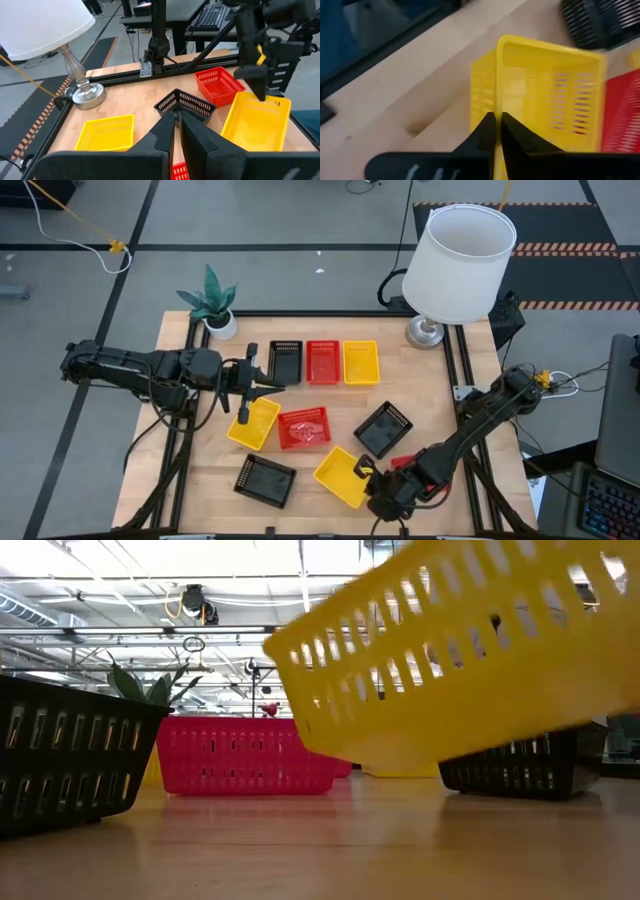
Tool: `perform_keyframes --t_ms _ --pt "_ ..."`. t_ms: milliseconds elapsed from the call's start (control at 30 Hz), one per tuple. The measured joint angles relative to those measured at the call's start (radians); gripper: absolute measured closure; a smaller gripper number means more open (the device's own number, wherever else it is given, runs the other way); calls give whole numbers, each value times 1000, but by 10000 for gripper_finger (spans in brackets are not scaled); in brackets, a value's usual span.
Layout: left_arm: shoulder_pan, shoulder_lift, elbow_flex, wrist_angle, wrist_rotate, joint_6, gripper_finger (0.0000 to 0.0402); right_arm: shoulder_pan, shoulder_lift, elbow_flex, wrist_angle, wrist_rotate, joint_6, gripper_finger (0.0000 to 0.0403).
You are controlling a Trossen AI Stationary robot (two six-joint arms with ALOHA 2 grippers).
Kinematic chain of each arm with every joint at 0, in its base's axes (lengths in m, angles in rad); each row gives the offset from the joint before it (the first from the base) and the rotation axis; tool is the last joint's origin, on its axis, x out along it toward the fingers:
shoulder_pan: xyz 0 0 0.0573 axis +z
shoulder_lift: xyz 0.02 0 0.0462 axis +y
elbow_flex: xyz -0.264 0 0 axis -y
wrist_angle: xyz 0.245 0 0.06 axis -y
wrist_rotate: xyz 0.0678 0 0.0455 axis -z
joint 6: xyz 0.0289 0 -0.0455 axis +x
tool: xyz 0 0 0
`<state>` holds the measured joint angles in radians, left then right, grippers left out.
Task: Stack baskets by color
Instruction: Stack the bottom right yellow bin on the top right yellow bin
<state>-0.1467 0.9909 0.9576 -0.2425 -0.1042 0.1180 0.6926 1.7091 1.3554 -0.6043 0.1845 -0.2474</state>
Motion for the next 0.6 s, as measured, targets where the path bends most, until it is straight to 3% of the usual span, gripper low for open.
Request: perform_keyframes --t_ms 600 --pt "0 0 0 -1 0 -17 369 2 -2 255 -315 248 134 400"
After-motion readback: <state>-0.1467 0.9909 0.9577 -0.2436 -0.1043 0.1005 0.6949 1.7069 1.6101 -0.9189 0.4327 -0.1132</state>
